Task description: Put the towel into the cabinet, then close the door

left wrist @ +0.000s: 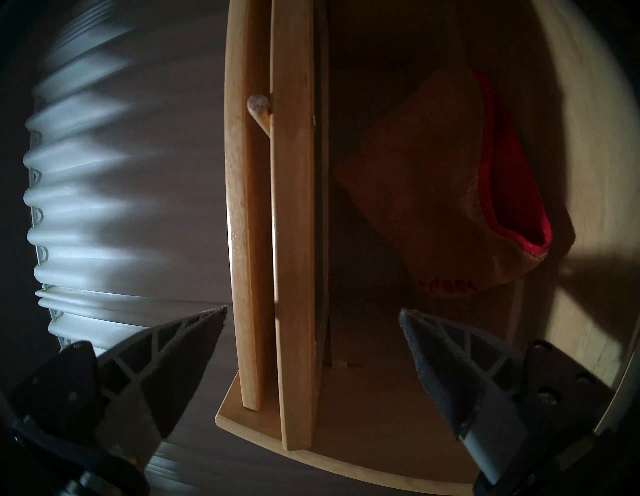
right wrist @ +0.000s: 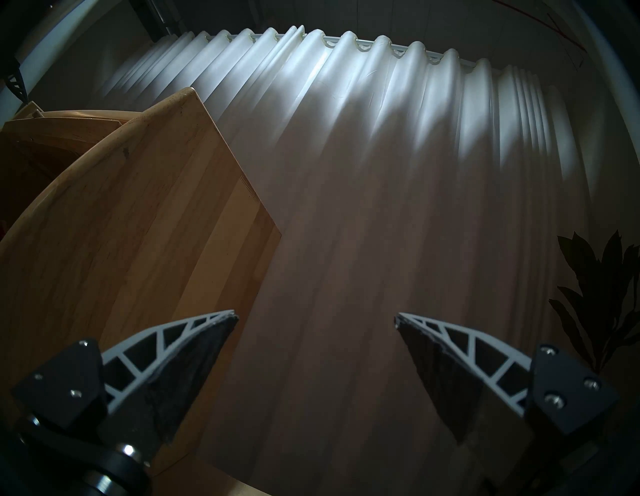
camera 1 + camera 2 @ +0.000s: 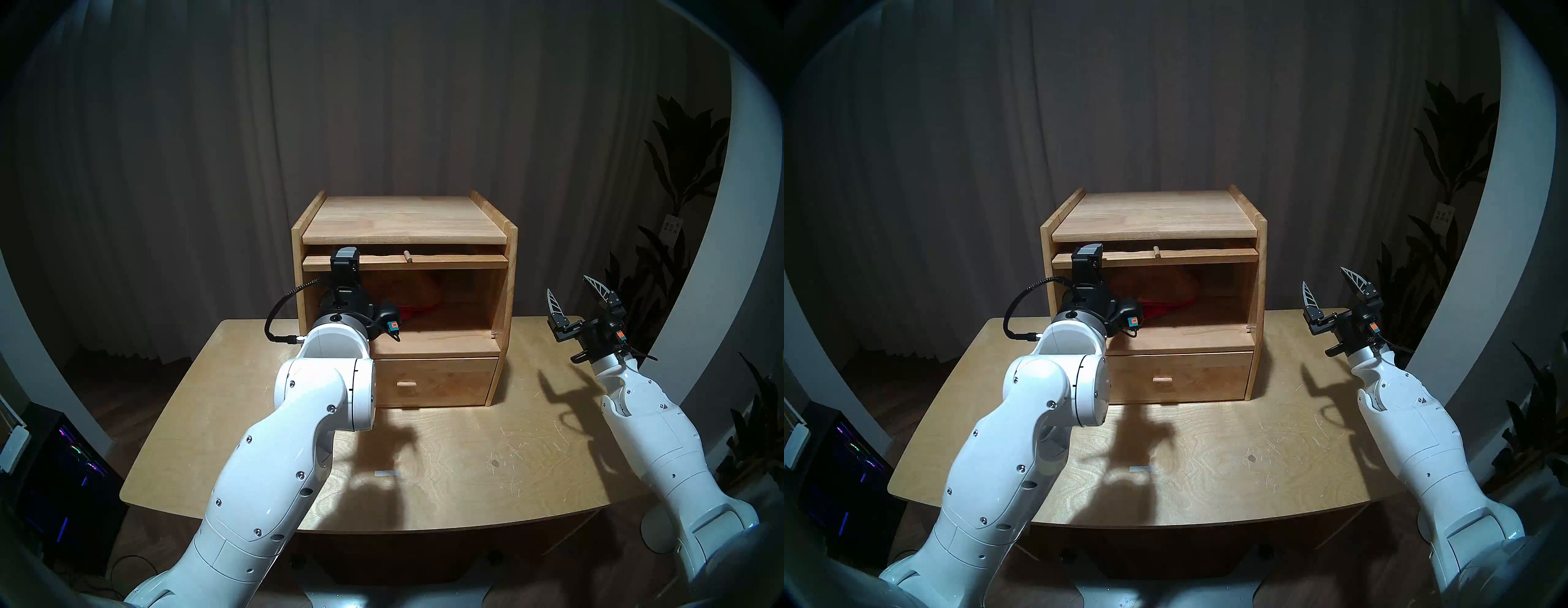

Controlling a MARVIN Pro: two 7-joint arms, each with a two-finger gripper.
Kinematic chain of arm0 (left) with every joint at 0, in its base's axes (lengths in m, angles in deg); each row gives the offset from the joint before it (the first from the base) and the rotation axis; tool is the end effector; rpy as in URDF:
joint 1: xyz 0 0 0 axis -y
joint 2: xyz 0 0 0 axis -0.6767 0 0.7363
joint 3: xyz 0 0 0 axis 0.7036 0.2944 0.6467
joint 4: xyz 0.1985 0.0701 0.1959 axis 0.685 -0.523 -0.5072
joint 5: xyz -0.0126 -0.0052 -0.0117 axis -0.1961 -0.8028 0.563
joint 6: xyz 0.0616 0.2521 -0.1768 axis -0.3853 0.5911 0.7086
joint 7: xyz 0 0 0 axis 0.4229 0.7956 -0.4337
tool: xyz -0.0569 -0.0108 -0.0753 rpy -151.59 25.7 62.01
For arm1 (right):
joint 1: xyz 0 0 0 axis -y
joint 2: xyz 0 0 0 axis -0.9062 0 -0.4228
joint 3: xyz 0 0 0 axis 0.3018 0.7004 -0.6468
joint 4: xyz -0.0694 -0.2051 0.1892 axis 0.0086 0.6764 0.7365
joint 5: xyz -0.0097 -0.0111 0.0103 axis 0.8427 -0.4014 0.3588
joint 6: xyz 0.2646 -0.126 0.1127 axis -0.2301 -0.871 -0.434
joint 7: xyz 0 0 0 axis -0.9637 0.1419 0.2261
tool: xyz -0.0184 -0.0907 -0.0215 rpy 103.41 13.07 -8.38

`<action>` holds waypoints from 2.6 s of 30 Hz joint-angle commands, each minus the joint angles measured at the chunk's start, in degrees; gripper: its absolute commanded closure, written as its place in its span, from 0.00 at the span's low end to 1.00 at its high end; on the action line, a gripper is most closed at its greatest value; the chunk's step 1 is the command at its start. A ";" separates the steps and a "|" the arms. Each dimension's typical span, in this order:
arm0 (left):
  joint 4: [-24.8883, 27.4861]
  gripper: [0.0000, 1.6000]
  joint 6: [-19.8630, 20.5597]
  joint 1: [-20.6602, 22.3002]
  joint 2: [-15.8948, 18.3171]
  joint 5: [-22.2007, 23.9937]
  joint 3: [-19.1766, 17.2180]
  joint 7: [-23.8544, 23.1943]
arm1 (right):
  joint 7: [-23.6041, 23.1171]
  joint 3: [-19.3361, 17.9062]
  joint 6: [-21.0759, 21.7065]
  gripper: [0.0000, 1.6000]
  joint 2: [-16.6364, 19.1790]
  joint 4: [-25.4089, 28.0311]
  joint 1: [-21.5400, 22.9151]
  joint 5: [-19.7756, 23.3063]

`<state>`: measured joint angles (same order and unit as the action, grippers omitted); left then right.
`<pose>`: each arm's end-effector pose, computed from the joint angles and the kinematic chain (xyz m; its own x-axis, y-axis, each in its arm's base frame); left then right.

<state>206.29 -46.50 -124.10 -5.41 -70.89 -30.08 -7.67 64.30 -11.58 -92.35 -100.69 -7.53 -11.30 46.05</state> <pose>0.3928 -0.1023 -0.1397 -0.0001 -0.9999 -0.0160 0.0381 0.0160 -0.9991 0.4595 -0.1873 -0.2458 -0.5002 0.2537 0.8279 0.1040 -0.9316 0.3483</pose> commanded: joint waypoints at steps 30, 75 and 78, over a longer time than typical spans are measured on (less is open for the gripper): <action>-9.27 0.00 -5.76 10.25 -1.60 4.37 -3.15 -0.20 | 0.19 -0.66 -0.97 0.00 -0.03 0.32 1.22 -0.06; 6.90 1.00 -7.59 -3.23 3.81 1.54 -0.42 6.42 | 0.20 -0.57 -1.02 0.00 0.02 0.27 1.25 0.01; 8.52 1.00 -7.35 -4.39 4.90 1.06 -0.92 6.16 | 0.21 -0.57 -1.03 0.00 0.02 0.27 1.25 0.00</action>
<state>208.83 -54.10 -125.81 -2.17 -68.00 -31.95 -3.43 64.41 -11.85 -92.92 -100.78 -8.06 -10.86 46.10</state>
